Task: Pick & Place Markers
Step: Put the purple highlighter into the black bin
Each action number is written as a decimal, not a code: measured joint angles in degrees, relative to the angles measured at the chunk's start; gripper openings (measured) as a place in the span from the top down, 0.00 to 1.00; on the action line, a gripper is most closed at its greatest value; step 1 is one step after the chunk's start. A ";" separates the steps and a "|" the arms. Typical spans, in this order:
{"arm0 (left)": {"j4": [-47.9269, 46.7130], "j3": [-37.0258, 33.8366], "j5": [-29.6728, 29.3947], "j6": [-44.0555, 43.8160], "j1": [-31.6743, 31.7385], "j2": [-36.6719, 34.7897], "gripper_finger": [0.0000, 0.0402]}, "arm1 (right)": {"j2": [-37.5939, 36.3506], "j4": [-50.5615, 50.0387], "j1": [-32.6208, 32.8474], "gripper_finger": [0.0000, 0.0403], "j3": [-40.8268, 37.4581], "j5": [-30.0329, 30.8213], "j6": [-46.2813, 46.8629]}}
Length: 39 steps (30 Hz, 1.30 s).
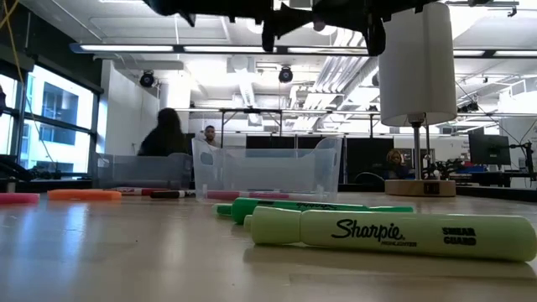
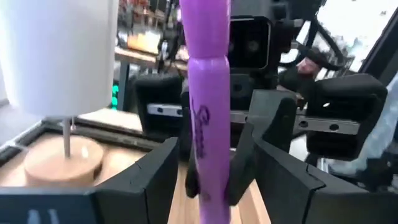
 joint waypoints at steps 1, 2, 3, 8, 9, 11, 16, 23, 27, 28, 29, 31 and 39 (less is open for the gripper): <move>0.78 0.42 -0.03 -0.13 0.00 0.43 0.52 | 0.02 0.11 0.01 0.86 0.00 0.11 0.00; 1.78 1.29 -0.01 -0.13 0.00 1.11 0.52 | 0.02 0.02 0.00 0.86 0.00 0.24 0.06; 1.73 1.49 0.03 -0.15 0.00 1.31 0.52 | 0.01 -0.16 0.00 0.86 0.00 0.29 0.07; -1.22 2.39 0.12 -1.18 0.00 1.56 0.52 | 0.04 -0.43 0.17 0.86 -0.01 0.61 0.11; -1.35 2.40 0.09 -1.18 0.00 1.47 0.52 | -0.02 -0.51 0.17 0.86 -0.03 0.79 0.11; -2.11 2.40 -0.21 -1.20 0.00 1.47 0.54 | -0.02 -0.40 0.34 0.86 0.00 0.76 0.07; -2.08 2.34 -0.29 -1.20 0.00 1.49 0.63 | -0.02 -0.47 0.35 0.86 0.00 0.83 -0.02; -3.35 2.34 -0.45 -1.44 0.00 1.49 0.82 | -0.02 -0.73 0.35 0.86 0.00 0.86 -0.04; -3.29 2.34 0.03 -2.77 0.00 1.49 0.85 | -0.02 -0.73 0.37 0.86 0.00 0.86 0.14; -3.29 2.34 0.05 -3.41 0.00 1.49 0.85 | -0.02 -0.75 0.37 0.85 0.00 0.88 0.20; -3.29 2.34 0.01 -3.93 0.00 1.49 0.85 | -0.02 -0.73 0.37 0.85 0.00 0.83 0.26; -3.29 2.34 0.03 -4.48 0.00 1.49 0.83 | -0.02 -0.73 0.37 0.85 0.00 0.83 0.37; -5.09 2.34 0.16 -5.38 -0.02 1.49 0.81 | 0.00 -1.69 0.37 0.76 0.00 -0.17 0.33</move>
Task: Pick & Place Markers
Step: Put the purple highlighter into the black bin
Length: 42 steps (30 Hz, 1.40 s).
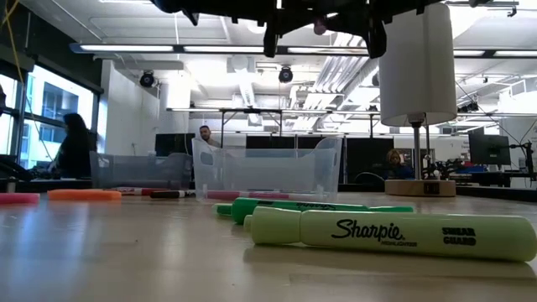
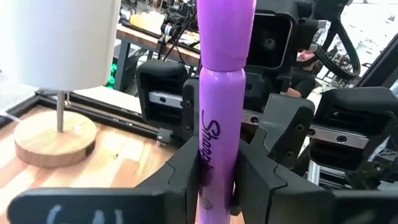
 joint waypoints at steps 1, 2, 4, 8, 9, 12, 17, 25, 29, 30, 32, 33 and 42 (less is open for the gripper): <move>-0.11 0.00 -0.01 -0.41 0.00 0.00 0.81 | 0.00 -0.20 0.00 0.74 0.00 -0.10 -0.03; -0.35 0.00 0.02 -0.82 0.00 -0.02 0.82 | 0.00 -0.45 0.00 0.71 0.00 -0.26 -0.15; -1.49 0.00 0.00 -0.99 0.00 -0.02 0.82 | 0.00 -1.61 -0.02 0.66 0.00 -0.42 -0.17; -8.16 0.00 0.02 -1.16 0.81 -1.62 0.81 | 0.00 -3.74 -0.02 0.57 0.00 -1.13 1.70; -11.43 -0.07 0.02 -1.16 1.32 -2.85 0.81 | -0.04 -4.44 -0.02 0.55 0.04 -1.55 2.73; -21.36 0.03 -0.21 0.09 4.15 -7.07 0.81 | -0.07 -8.27 -0.02 0.52 0.07 -2.18 5.63; -41.69 -0.07 -1.01 8.39 9.35 -13.76 0.81 | -0.07 -9.22 0.00 0.51 0.07 -2.60 8.89; -75.61 -0.61 -15.06 21.15 20.26 -17.73 0.81 | -0.04 -9.10 0.00 0.51 0.07 -2.15 9.45; -77.38 -4.79 -20.89 26.94 26.72 -17.06 0.81 | -0.04 -9.05 0.00 0.51 0.07 -0.30 10.40; -76.74 -6.14 -21.12 28.24 28.20 -16.59 0.81 | -0.04 -9.07 0.00 0.51 0.07 0.20 10.40; -75.12 -8.46 -21.25 30.50 30.96 -15.97 0.81 | -0.04 -8.89 -0.01 0.51 0.07 1.15 10.61; -74.12 -9.46 -21.24 31.35 32.22 -15.60 0.81 | -0.04 -8.76 -0.02 0.51 0.07 1.42 11.00; -71.08 -13.09 -20.92 35.52 39.63 -13.73 0.69 | -0.04 -8.70 -0.02 0.51 0.06 1.70 13.84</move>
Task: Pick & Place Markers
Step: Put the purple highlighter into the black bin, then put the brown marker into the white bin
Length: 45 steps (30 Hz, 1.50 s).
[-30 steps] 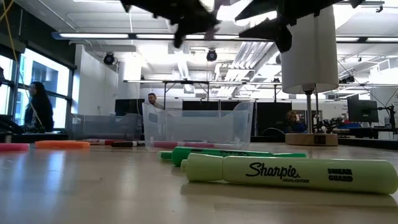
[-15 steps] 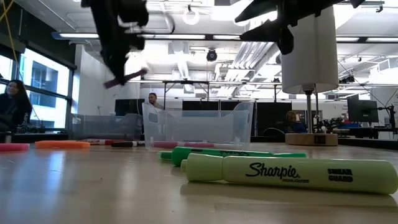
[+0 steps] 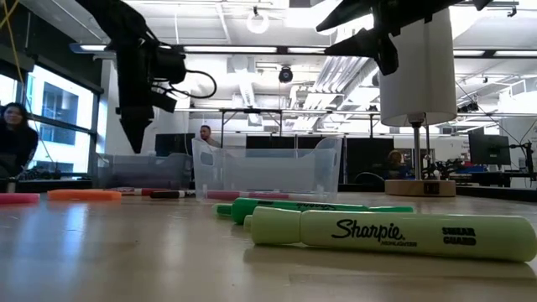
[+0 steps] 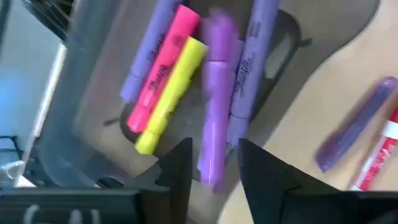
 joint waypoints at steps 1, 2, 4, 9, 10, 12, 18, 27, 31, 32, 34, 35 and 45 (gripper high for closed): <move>0.31 0.02 -0.06 0.50 0.28 0.00 0.67 | 0.00 0.00 0.00 0.51 0.01 0.01 0.00; 0.29 0.02 -0.18 1.08 0.34 0.00 0.65 | 0.00 0.00 0.00 0.51 -0.01 0.00 0.02; 0.24 0.02 -1.20 1.25 0.23 -0.03 0.62 | 0.00 -0.01 0.00 0.51 -0.01 0.00 0.02; -0.47 0.02 3.61 -8.91 -1.35 -3.90 0.61 | 0.00 -0.93 0.00 0.51 -0.01 -0.32 0.25; -0.36 0.02 5.04 -10.90 -2.68 -5.15 0.62 | 0.00 -1.25 0.00 0.51 -0.01 -0.37 0.81; -0.38 0.02 6.28 -15.11 -6.39 -8.43 0.66 | 0.00 -2.36 0.00 0.51 -0.01 -0.40 2.95; -0.89 0.11 4.61 -28.74 -23.70 -17.19 0.86 | 0.00 -7.64 0.27 0.54 -0.08 -0.06 6.01; -0.95 0.11 -1.57 -48.88 -49.86 -18.18 0.98 | 0.02 -12.00 6.32 0.89 -0.08 0.55 13.59; 0.13 0.06 -1.84 -54.71 -57.91 -14.78 0.99 | 0.22 -11.98 13.67 0.98 -0.08 3.44 15.88; 0.30 0.08 -1.45 -55.01 -59.51 -13.80 0.99 | 0.47 -11.98 15.56 0.97 -0.08 4.77 17.34; 0.05 0.09 0.64 -54.52 -62.19 -11.54 1.00 | 1.38 -11.97 19.29 0.96 -0.08 7.43 19.63; -0.26 0.02 2.17 -53.87 -63.42 -10.39 1.00 | 2.11 -11.96 20.97 0.98 -0.08 8.47 21.01; 4.28 0.02 0.89 -49.80 -71.90 -4.46 1.00 | 18.01 -10.98 30.02 1.00 6.62 9.14 35.84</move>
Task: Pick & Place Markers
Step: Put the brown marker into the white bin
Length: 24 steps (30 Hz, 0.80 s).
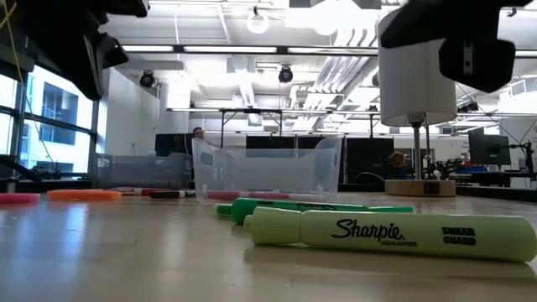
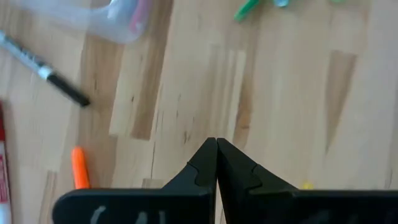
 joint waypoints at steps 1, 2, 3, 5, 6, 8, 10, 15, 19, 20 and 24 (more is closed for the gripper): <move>0.14 0.02 -0.08 1.30 -0.03 0.00 1.00 | 1.87 -0.12 0.32 1.00 1.78 -0.77 -0.19; -0.23 0.02 -0.19 2.76 0.01 -0.03 1.00 | 3.67 -0.46 0.40 1.00 3.85 -1.54 -0.79; -0.70 0.00 -0.30 4.29 0.05 -0.29 1.00 | 5.39 -1.06 0.40 1.00 6.39 -2.16 -1.38; -1.02 0.00 0.03 7.35 0.05 -1.41 1.00 | 8.35 -4.83 0.38 1.00 11.51 -2.85 -1.45; -1.24 0.06 0.45 8.75 0.05 -1.93 1.00 | 9.77 -7.95 0.23 1.00 14.72 -3.09 -0.88; -1.25 -0.39 0.80 11.52 0.05 -2.91 1.00 | 12.48 -15.47 -0.23 1.00 21.31 -4.30 1.58; 0.44 -2.34 1.14 13.51 0.05 -4.67 1.00 | 15.14 -25.12 -0.86 1.00 28.36 -5.83 5.04; 4.05 -11.38 2.46 14.38 0.05 -11.59 1.00 | 22.03 -49.32 -1.68 1.00 44.62 -8.67 18.14; 6.59 -18.32 4.91 11.09 0.05 -17.91 1.00 | 26.30 -64.12 -1.69 1.00 51.78 -15.71 30.74; 6.52 -19.51 5.52 9.96 0.05 -19.44 1.00 | 27.10 -66.48 -1.69 1.00 52.25 -18.10 33.52; 6.97 -21.84 7.22 7.56 0.03 -24.24 1.00 | 28.78 -69.12 -1.71 1.00 49.87 -27.97 42.41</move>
